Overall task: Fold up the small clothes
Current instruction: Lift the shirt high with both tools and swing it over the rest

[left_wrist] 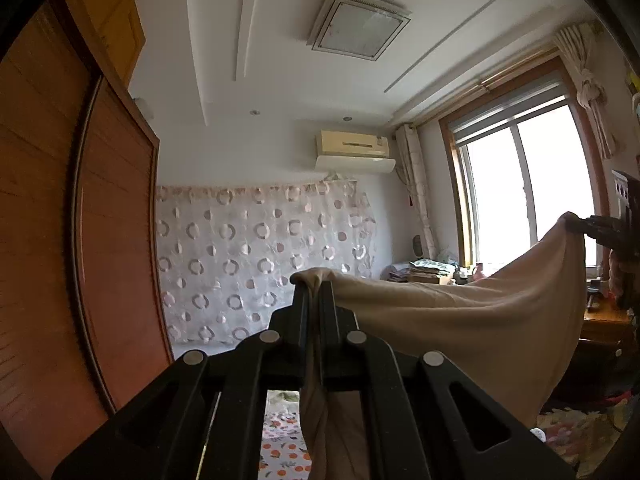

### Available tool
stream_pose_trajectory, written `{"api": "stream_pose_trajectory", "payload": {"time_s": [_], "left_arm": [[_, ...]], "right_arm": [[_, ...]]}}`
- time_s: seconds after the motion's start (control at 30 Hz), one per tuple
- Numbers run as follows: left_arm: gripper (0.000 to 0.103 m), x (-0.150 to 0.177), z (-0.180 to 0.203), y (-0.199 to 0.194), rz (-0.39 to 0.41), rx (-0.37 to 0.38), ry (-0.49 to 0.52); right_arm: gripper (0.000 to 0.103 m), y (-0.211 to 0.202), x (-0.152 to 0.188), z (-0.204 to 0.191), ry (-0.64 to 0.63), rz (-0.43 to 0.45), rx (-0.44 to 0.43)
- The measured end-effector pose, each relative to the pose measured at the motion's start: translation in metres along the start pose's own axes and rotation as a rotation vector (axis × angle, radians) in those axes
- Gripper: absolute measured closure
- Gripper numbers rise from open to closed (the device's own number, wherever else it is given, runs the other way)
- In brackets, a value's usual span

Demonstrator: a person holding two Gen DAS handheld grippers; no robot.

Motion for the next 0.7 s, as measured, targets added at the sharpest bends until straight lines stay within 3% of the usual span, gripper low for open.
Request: {"api": "stream_pose_trajectory", "payload": {"time_s": [0.1, 0.37, 0.57, 0.7], "left_arm": [[0.098, -0.002, 0.005, -0.005, 0.015, 0.005, 0.007], [0.098, -0.007, 0.009, 0.002, 0.016, -0.004, 0.017], [0.098, 0.012, 0.019, 0.040, -0.052, 0.001, 0.021], [0.098, 0.051, 0.033, 0.092, -0.133, 0.005, 0.064]], "right_arm": [[0.097, 0.016, 0.010, -0.019, 0.004, -0.020, 0.006], [0.097, 0.032, 0.011, -0.016, 0.007, -0.036, 0.033], [0.097, 0.079, 0.029, -0.002, 0.027, -0.141, 0.049], [0.097, 0.133, 0.062, 0.010, 0.041, -0.244, 0.037]]}}
Point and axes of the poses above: each gripper's, at about its wrist camera, not at the fingertips, and y roughly the way its jaws point, z to its right, x to its underside, the point moved 1 cm from there along y, roughly the way its jaws point, and after that the axes turned 13 degrees about -x, right-handed, at the moved point
